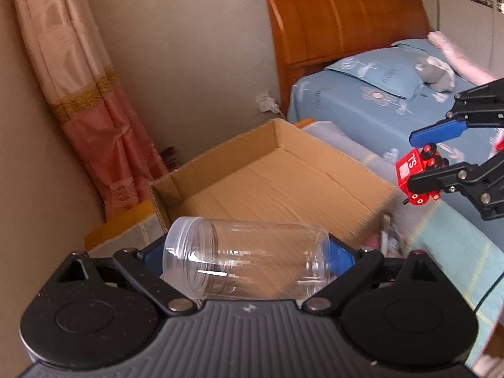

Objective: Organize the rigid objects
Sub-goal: 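Carry the jar with left tool into the box while right tool drops the car there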

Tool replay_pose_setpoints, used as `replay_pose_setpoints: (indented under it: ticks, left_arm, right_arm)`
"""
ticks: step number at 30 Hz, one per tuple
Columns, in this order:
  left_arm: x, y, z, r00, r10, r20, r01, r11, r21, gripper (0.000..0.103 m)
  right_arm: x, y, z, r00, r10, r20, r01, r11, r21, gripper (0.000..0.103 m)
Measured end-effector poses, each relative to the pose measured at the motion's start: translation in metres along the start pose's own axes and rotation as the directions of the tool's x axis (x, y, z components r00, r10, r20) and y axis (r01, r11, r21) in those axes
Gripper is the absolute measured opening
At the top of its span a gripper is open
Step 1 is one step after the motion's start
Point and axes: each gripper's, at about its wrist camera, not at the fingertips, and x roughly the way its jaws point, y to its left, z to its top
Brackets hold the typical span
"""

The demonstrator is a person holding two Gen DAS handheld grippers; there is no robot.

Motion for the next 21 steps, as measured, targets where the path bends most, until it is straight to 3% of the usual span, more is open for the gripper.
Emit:
replay_pose_setpoints:
  ticks: [7,9,11,21]
  left_arm:
    - [0.029,0.017,0.013,0.999,0.024,-0.035,-0.025,0.999,-0.022,0.096]
    - [0.035,0.018,0.014,0.999,0.024,-0.046,-0.025,0.999,-0.023,0.096]
    - [0.041,0.019,0.015,0.998,0.025,-0.051,-0.026,0.999,-0.022,0.096]
    - [0.067,0.021,0.029,0.996,0.022,-0.091,-0.025,0.999,-0.031,0.096]
  right_arm:
    - [0.051,-0.018,0.032,1.000,0.019,-0.016,-0.018,0.999,0.050,0.053]
    - [0.060,-0.018,0.031,0.999,0.021,-0.027,-0.019,0.998,0.066,0.059]
    - [0.065,-0.021,0.029,0.999,0.021,-0.027,-0.018,0.995,0.095,0.079]
    - [0.045,-0.022,0.000,0.999,0.025,-0.037,-0.020,0.991,0.130,0.088]
